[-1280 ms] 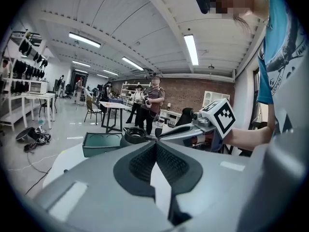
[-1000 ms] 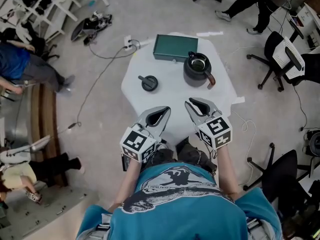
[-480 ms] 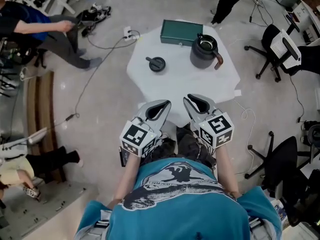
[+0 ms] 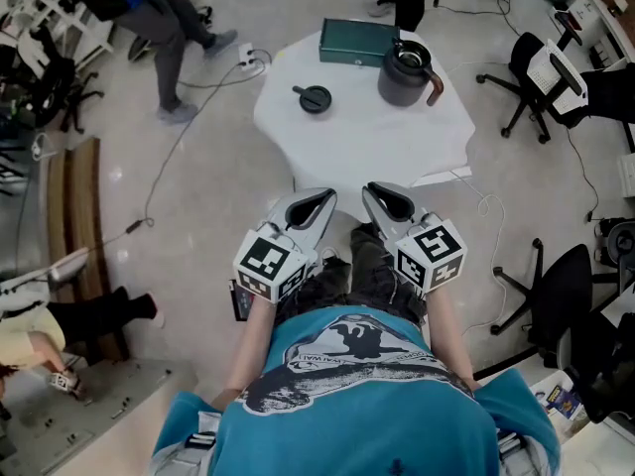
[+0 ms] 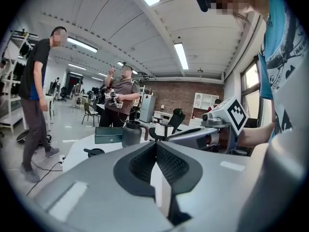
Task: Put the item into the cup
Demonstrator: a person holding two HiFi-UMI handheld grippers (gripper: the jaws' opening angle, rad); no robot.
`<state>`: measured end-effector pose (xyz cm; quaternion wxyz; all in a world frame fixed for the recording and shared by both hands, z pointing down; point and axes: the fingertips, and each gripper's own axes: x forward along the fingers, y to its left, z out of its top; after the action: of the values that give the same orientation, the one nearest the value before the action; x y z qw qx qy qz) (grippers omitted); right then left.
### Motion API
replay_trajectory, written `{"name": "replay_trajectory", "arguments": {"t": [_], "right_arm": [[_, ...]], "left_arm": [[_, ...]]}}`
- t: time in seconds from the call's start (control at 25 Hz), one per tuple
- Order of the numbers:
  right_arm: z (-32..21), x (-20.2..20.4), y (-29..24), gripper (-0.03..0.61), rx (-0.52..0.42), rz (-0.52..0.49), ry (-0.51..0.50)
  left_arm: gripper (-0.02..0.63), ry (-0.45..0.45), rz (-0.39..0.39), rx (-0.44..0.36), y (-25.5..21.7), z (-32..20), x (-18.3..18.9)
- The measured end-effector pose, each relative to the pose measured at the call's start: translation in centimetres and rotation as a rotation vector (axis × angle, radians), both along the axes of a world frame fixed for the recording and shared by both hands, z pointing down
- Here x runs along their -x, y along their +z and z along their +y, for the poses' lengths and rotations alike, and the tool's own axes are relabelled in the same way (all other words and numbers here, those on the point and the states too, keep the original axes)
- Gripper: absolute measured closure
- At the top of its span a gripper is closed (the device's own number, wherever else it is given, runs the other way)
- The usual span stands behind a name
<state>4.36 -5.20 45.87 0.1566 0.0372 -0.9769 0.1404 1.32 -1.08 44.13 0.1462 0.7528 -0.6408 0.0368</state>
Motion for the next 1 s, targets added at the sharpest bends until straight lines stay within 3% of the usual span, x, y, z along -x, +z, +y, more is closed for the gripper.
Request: {"name": "replay_trajectory", "arguments": {"t": [0.28,1.0], "right_arm": [[2.4,-0.6,0.2,0.586,0.005,-0.012,0.003],[4.2,-2.4,0.9,0.578,0.019,-0.008,-0.035]], "left_arm": [[0.607,0.006,-0.011,-0.008,0.2,2.1,-0.8],[0.606,0.065,-0.021,0.007,1.2,3.0,-3.8]]}}
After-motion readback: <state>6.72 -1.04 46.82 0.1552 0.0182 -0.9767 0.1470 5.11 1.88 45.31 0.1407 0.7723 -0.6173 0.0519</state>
